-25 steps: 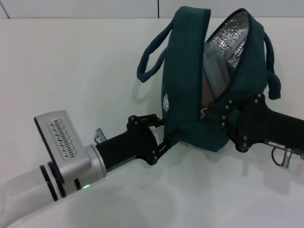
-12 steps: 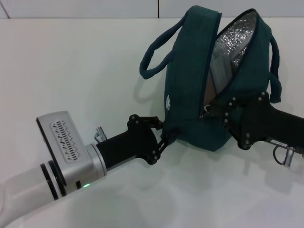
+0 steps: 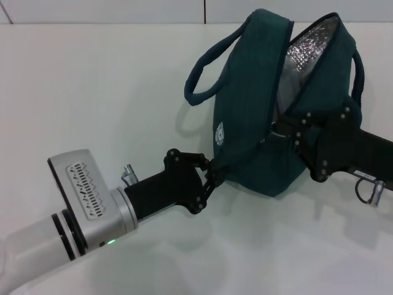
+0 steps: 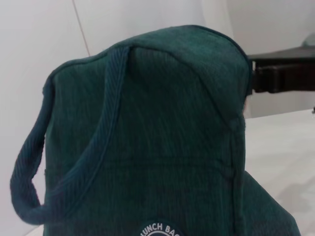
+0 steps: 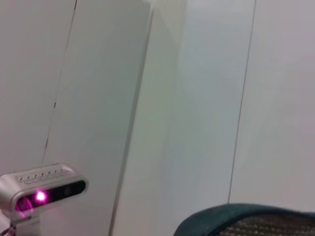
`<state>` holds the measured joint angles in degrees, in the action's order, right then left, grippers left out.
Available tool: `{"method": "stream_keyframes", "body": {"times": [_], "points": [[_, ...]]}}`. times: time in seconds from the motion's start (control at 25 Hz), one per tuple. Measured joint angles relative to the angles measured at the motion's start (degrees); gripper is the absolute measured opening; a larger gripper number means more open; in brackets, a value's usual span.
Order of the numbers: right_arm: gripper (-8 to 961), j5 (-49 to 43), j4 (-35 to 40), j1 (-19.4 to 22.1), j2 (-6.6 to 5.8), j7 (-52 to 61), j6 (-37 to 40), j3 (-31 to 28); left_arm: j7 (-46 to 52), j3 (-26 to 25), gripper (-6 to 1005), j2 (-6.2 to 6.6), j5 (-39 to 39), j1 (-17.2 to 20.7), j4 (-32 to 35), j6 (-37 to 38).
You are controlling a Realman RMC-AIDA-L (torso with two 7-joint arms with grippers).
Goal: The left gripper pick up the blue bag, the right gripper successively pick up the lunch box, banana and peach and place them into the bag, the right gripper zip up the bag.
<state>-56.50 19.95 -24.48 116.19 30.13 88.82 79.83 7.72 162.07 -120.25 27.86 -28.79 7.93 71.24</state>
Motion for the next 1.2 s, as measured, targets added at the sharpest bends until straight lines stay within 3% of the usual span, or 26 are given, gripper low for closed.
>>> {"method": "stream_keyframes", "body": {"times": [0.48, 0.72, 1.0, 1.2], "points": [[14, 19.2, -0.5, -0.1, 0.00, -7.8, 2.1, 12.7, -0.1, 0.6, 63, 0.11, -1.9, -1.3, -0.1, -0.8], [14, 26.8, -0.3, -0.2, 0.01, -10.6, 2.1, 15.3, -0.2, 0.6, 64, 0.20, -4.3, -1.8, -0.3, -0.9], [14, 41.2, 0.0, -0.3, -0.01, -18.3, 1.4, 28.2, -3.2, 0.1, 64, 0.05, -4.0, -1.0, -0.2, -0.6], [13, 43.0, 0.5, -0.3, 0.00, -19.2, 0.6, 30.1, -6.9, 0.0, 128, -0.10, -2.1, -0.1, 1.4, -0.7]]}}
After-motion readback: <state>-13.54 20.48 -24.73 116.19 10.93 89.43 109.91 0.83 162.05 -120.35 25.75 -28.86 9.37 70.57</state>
